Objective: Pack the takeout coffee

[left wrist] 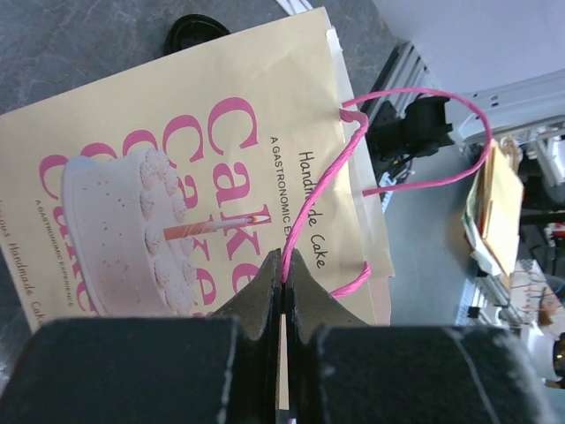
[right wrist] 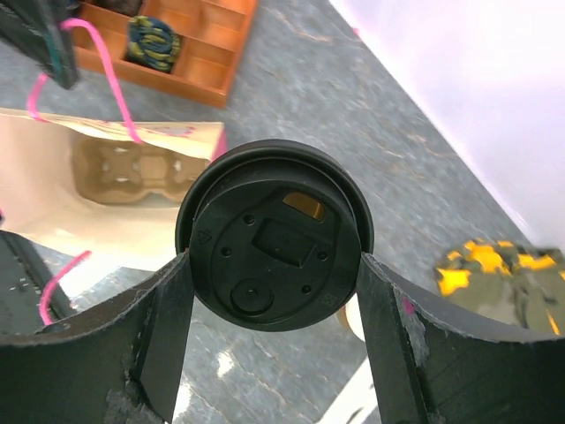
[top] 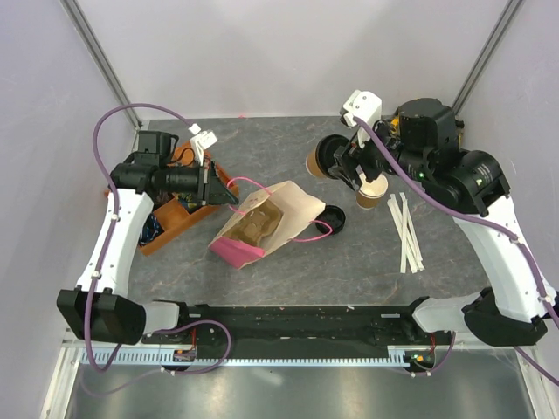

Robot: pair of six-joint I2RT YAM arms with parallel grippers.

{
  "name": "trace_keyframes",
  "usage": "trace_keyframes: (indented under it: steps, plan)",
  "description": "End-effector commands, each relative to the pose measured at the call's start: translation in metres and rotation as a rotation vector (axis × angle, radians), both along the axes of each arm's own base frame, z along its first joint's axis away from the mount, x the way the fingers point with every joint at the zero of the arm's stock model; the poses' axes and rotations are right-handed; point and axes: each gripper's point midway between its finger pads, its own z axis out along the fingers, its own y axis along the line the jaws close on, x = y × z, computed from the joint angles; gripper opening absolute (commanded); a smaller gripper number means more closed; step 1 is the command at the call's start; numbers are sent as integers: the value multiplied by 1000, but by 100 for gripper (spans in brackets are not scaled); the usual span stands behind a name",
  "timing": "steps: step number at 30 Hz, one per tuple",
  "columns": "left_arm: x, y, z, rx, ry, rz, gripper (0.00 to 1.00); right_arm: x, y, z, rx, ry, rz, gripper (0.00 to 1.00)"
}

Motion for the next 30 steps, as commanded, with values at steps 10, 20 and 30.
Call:
trace_keyframes:
  steps: [10, 20, 30]
  plan:
    - [-14, -36, 67, -271, 124, -3, 2, -17, 55, 7, 81, -19, 253, 64]
    - [8, -21, 42, -348, 286, 32, 2, -33, 71, -2, 39, -25, 368, 63]
    - [18, 9, 33, -362, 275, 119, 2, -13, 110, -56, -22, -21, 438, 59]
